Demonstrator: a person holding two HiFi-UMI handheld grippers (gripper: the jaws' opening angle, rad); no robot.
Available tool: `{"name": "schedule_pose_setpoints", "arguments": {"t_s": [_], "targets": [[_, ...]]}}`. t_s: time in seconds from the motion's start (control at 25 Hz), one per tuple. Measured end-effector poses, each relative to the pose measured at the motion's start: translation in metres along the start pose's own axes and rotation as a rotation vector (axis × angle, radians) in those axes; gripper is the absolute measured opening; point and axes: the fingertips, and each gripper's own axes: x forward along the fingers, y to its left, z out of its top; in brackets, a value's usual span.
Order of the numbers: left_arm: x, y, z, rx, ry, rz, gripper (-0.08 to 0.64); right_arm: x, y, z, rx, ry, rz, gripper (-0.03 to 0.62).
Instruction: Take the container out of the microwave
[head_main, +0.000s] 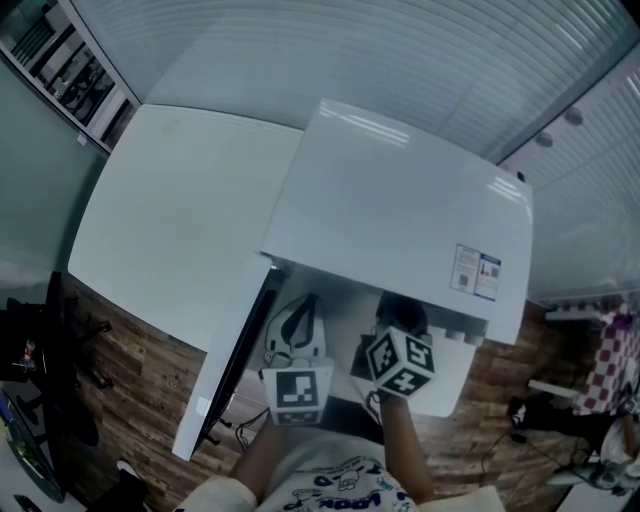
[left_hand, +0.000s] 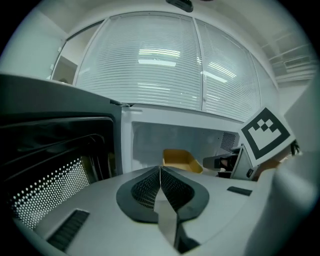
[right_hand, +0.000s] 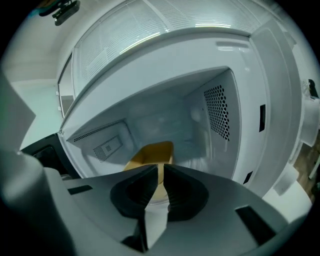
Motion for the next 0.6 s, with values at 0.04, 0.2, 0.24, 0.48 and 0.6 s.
{"name": "schedule_pose_setpoints", "arguments": {"t_s": [0.04, 0.2, 0.24, 0.48, 0.6], "targets": [[0.0003, 0.0007, 0.0004, 0.002, 0.0, 0.0, 0.044, 0.0009, -0.0007, 0.0, 0.001, 0.001, -0.004, 0.028], [0.0022, 0.0023, 0.0016, 0.007, -0.003, -0.001, 0.044, 0.0046, -0.0034, -0.0012, 0.006, 0.006, -0.02, 0.029], [0.003, 0.0024, 0.0017, 0.007, -0.004, -0.002, 0.044, 0.0054, -0.0038, -0.0014, 0.008, 0.007, -0.023, 0.029], [0.0046, 0.0013, 0.0026, 0.008, -0.007, -0.007, 0.044, 0.009, -0.0022, -0.0023, 0.026, 0.017, -0.013, 0.066], [0.0043, 0.0008, 0.0028, 0.011, -0.008, -0.008, 0.044, 0.0105, -0.0026, -0.0026, 0.031, 0.02, -0.014, 0.078]]}}
